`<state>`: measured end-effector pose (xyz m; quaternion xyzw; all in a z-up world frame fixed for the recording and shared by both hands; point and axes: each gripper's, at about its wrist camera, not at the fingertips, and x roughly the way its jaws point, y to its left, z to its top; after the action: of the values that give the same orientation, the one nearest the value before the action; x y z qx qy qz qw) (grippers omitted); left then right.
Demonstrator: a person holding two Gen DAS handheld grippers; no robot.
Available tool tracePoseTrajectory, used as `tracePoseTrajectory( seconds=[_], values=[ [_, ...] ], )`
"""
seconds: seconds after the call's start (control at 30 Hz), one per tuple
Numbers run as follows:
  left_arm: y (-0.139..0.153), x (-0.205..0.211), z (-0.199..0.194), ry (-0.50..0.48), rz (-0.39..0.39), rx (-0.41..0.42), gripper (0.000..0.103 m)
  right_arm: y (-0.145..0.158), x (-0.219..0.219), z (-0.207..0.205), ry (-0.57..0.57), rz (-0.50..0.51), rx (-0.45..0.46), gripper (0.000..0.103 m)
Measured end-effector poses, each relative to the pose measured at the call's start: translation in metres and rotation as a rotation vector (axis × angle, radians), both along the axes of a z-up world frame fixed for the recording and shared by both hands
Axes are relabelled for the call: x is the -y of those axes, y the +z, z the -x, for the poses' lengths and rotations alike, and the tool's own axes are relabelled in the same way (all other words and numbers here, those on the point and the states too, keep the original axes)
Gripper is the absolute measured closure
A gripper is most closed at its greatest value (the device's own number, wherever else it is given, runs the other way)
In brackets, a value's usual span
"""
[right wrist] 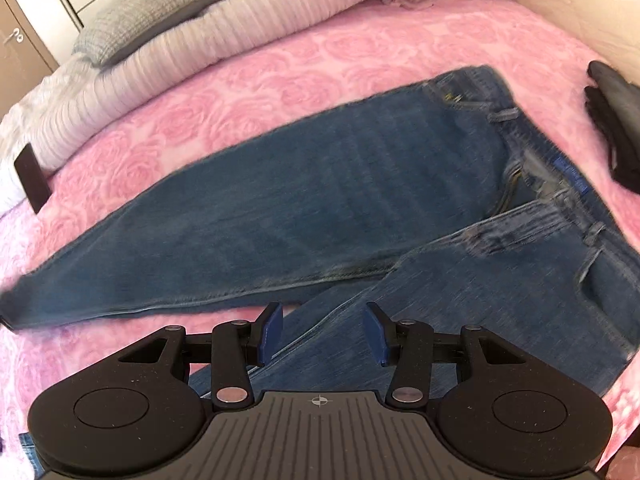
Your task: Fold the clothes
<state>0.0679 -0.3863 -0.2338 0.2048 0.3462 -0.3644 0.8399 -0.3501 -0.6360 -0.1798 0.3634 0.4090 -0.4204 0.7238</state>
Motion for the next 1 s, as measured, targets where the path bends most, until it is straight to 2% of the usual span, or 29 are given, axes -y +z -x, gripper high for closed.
tracePoseTrajectory(
  seconds=[0.13,0.2,0.33,0.47,0.6,0.77,0.9,1.0],
  values=[
    [-0.021,-0.012,-0.027,0.082,0.018,-0.080,0.088,-0.011,-0.007,-0.018,0.050,-0.049,-0.002,0.055],
    [-0.016,-0.015,-0.036,0.092,0.025,-0.073,0.088,-0.017,-0.012,-0.024,0.072,-0.066,-0.012,0.055],
    [-0.001,-0.010,-0.035,0.038,0.017,-0.025,0.086,-0.024,-0.015,-0.026,0.081,-0.081,-0.019,0.055],
    [0.013,0.003,0.001,-0.080,0.006,-0.009,0.081,-0.024,-0.011,-0.012,0.060,-0.070,-0.045,0.055],
    [0.019,0.024,0.066,-0.265,-0.011,-0.017,0.080,-0.015,0.005,0.024,0.005,-0.052,-0.076,0.055],
    [0.024,0.064,0.178,-0.537,-0.005,-0.083,0.074,-0.006,0.039,0.099,-0.046,-0.020,-0.122,0.055],
    [0.032,0.104,0.275,-0.727,0.013,-0.088,0.070,-0.006,0.077,0.167,-0.029,0.013,-0.155,0.055],
    [0.034,0.138,0.346,-0.820,0.010,-0.065,0.068,-0.015,0.114,0.217,0.020,0.004,-0.142,0.055]
  ],
)
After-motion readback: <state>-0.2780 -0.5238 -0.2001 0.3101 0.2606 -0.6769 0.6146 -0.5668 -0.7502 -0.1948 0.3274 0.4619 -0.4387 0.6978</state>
